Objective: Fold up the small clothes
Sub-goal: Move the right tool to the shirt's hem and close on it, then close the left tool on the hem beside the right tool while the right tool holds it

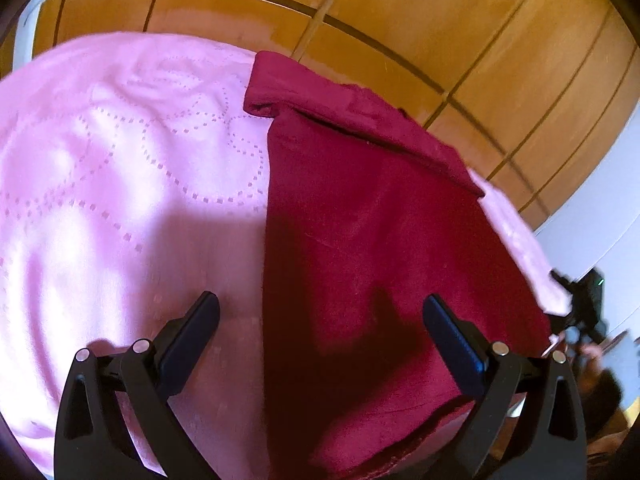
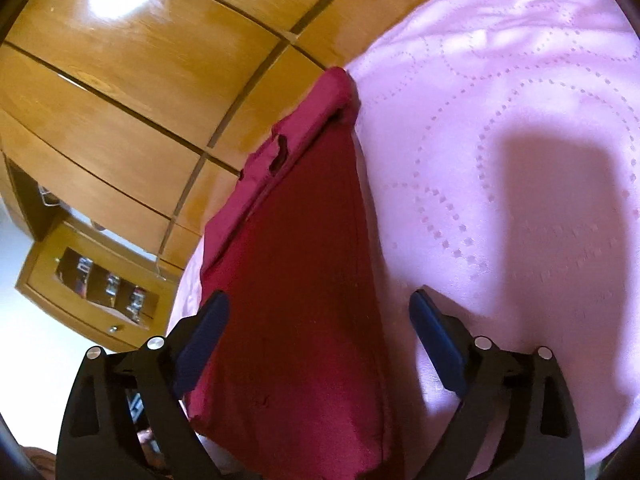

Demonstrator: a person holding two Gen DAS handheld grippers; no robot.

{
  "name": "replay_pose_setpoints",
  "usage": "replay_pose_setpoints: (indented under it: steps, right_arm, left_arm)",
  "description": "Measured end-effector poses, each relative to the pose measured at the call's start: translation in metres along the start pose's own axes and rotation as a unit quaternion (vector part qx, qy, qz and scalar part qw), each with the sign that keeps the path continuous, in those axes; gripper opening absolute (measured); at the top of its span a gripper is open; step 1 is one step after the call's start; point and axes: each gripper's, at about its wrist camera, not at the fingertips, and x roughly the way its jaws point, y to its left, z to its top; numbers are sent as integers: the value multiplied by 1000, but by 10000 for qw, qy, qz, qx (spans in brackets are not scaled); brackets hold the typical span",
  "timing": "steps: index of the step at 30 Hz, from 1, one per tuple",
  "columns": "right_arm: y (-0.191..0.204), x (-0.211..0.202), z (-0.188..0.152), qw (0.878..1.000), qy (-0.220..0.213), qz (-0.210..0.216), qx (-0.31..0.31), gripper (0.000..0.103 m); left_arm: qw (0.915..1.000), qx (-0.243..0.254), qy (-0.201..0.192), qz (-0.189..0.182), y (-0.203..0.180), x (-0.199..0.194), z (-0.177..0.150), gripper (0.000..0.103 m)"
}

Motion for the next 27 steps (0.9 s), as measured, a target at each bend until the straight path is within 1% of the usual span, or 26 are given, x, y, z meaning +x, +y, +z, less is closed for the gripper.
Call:
replay_pose_setpoints:
  steps: [4,5,6,7,8,9,10,11,12,16,20,21,22,23,24,25,26,27]
  right_arm:
    - [10,4,-1,9991,235,-197,-288,89]
    - [11,5,-2,9989,295,-209,-305,82]
    - [11,6,-3,9987,352,-224,-304,66]
    - [11,7,-3,9984,431,-216,-283,57]
    - [8,9,-4,9981,550,-201,-187,46]
    - [4,10,-5,9978,631,-202,-56,42]
    - [0,9,-7,9977,650,-172,56,42]
    - [-2,7,-8,9979,640,-107,79,42]
    - [-3,6,-9,9978,657,-56,101,42]
    - [-9,-1,-14,9960,856,135,198,42]
    - [-15,-10,-21,9941,994,280,329,41]
    - [-15,-11,-23,9942,995,270,318,35]
    - [-14,-11,-23,9945,982,208,287,31]
    - [-14,-10,-25,9949,980,59,239,25]
    - [-13,-10,-25,9950,969,-43,220,20]
    - [-14,-10,-26,9952,945,-59,236,18]
    - [-15,-11,-25,9954,908,-14,294,14]
    - [-15,-12,-25,9956,884,24,321,13]
  left_arm:
    - [9995,-71,202,-230,-2,-4,-3,100]
    - [9992,-59,250,-309,-3,-6,-4,100]
    - [9986,-35,318,-415,-4,-7,-7,100]
    - [9982,-7,365,-476,-5,-8,-10,95]
    - [9980,12,396,-494,-6,-8,-11,85]
    - [9978,32,453,-485,-6,-9,-14,79]
    - [9976,13,498,-482,-5,-9,-15,71]
    - [9974,-34,525,-501,-3,-10,-16,68]
    - [9971,-90,533,-543,-1,-11,-16,67]
    - [9922,-413,666,-973,9,-10,-18,67]
    - [9896,-355,803,-1136,8,-7,-19,67]
    - [9892,-337,838,-1157,6,-5,-18,67]
    - [9893,-294,873,-1133,3,-3,-19,65]
    - [9894,-248,908,-1106,1,-2,-19,59]
    - [9900,-148,964,-1017,-3,0,-20,55]
    - [9909,-76,982,-918,-6,1,-19,44]
    - [9924,-13,971,-758,-7,0,-18,23]
    - [9929,-54,977,-683,-6,0,-17,9]
